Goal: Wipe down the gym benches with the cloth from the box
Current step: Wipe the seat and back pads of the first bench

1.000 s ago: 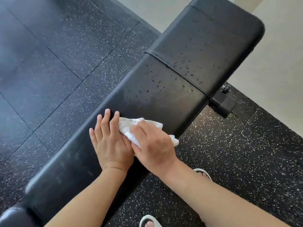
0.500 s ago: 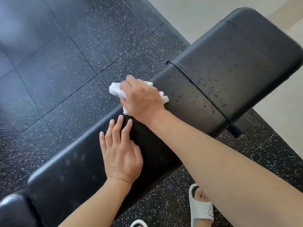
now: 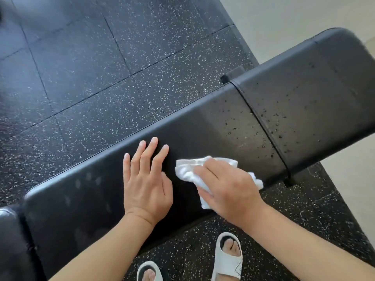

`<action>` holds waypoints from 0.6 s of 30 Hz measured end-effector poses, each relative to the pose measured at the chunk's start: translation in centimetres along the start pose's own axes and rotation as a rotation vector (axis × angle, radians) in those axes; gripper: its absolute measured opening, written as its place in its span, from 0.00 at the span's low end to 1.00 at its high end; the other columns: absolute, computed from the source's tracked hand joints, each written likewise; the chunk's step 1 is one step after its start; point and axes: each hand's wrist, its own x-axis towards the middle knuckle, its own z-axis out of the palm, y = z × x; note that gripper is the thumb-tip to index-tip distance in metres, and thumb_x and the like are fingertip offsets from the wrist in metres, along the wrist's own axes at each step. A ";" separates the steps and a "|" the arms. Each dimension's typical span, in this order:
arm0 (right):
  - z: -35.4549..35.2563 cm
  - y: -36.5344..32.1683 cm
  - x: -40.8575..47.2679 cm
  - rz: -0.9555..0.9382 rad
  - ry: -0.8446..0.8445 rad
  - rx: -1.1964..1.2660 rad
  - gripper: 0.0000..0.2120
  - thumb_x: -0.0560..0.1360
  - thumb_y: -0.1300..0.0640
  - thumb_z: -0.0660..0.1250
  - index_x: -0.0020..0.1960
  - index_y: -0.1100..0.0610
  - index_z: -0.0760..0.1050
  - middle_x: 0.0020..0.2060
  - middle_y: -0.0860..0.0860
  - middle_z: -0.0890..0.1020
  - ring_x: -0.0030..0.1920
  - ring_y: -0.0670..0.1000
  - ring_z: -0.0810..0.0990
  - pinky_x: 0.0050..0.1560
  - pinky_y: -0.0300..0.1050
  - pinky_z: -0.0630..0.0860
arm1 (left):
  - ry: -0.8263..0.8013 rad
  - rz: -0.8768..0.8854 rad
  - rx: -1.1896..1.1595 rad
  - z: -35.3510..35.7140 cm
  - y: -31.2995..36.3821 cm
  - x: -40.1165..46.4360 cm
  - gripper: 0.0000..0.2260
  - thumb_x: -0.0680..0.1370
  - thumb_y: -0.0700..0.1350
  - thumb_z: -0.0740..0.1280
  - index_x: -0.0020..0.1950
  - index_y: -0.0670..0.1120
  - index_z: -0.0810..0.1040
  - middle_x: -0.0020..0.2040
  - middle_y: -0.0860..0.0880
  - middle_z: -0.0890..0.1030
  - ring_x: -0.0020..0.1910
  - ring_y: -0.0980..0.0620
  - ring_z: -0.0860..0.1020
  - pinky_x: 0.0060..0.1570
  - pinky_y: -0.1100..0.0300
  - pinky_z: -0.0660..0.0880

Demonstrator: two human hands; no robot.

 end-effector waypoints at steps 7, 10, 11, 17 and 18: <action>3.4 -1.9 13.0 0.194 0.139 -0.004 0.05 0.73 0.57 0.73 0.47 0.56 0.80 0.45 0.52 0.80 0.42 0.54 0.81 0.33 0.45 0.67 | -0.016 -0.012 -0.017 -0.3 0.3 0.0 0.29 0.75 0.45 0.58 0.78 0.46 0.70 0.81 0.47 0.66 0.82 0.41 0.60 0.81 0.37 0.51; 2.6 -1.7 10.3 0.166 0.147 -0.017 0.05 0.74 0.57 0.73 0.47 0.56 0.80 0.45 0.51 0.80 0.41 0.53 0.80 0.34 0.44 0.70 | -0.031 -0.014 -0.009 -0.4 0.2 -0.1 0.29 0.76 0.45 0.57 0.79 0.47 0.69 0.82 0.47 0.66 0.83 0.41 0.59 0.82 0.38 0.50; 1.9 -1.4 7.7 0.144 0.119 -0.023 0.04 0.75 0.56 0.71 0.48 0.55 0.80 0.45 0.51 0.80 0.41 0.52 0.80 0.35 0.44 0.71 | -0.032 -0.016 -0.009 -0.4 0.3 -0.1 0.29 0.76 0.45 0.57 0.79 0.47 0.69 0.82 0.47 0.65 0.83 0.42 0.59 0.82 0.39 0.49; -2.4 1.7 -3.8 0.059 0.022 0.014 0.06 0.79 0.57 0.67 0.53 0.54 0.83 0.43 0.49 0.78 0.39 0.51 0.77 0.36 0.48 0.78 | -0.018 -0.013 -0.004 -0.2 0.1 -0.1 0.28 0.77 0.45 0.56 0.79 0.47 0.69 0.82 0.48 0.65 0.83 0.42 0.59 0.82 0.39 0.49; -2.3 1.8 -3.2 0.053 0.026 -0.006 0.06 0.79 0.57 0.67 0.52 0.55 0.83 0.42 0.49 0.78 0.39 0.51 0.77 0.35 0.48 0.77 | -0.020 -0.012 -0.002 -0.1 0.0 -0.1 0.28 0.77 0.45 0.56 0.79 0.48 0.68 0.82 0.48 0.65 0.83 0.42 0.59 0.82 0.39 0.49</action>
